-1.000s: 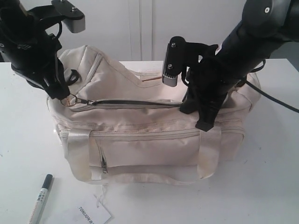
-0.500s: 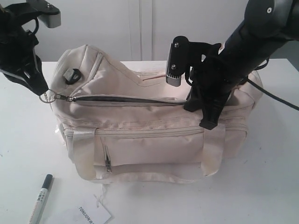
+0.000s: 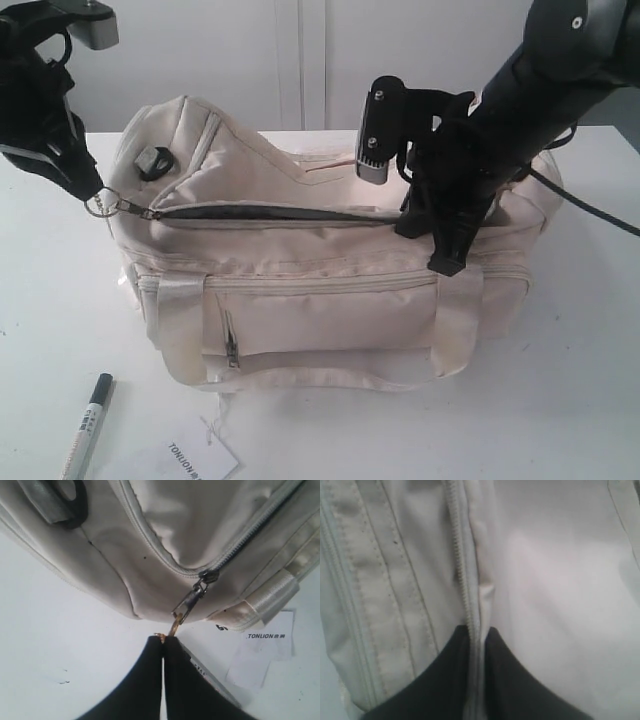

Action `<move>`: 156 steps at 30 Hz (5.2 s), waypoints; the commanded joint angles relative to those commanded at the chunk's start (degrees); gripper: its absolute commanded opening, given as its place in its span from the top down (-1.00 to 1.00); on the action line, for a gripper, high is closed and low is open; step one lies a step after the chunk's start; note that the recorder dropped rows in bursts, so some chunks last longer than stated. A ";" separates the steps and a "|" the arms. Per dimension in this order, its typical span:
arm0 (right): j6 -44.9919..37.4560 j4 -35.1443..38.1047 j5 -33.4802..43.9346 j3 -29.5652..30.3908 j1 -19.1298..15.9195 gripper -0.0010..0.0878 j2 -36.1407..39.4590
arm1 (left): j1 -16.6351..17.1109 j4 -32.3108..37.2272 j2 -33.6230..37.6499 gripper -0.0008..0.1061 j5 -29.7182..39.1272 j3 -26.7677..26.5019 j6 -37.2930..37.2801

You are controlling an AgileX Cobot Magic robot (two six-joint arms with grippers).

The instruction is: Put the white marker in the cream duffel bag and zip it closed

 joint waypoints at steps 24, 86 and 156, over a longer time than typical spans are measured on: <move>-16.18 22.58 -3.08 -0.48 6.95 -0.16 -4.45 | 0.00 -15.41 0.00 0.99 -5.49 0.00 7.21; -13.54 25.52 -22.05 -0.48 18.52 0.98 5.77 | 0.00 4.45 2.25 0.99 -7.40 0.00 8.28; 24.12 13.55 5.34 -0.48 15.17 0.98 -8.90 | -0.13 4.15 -0.92 0.99 -8.63 0.00 0.81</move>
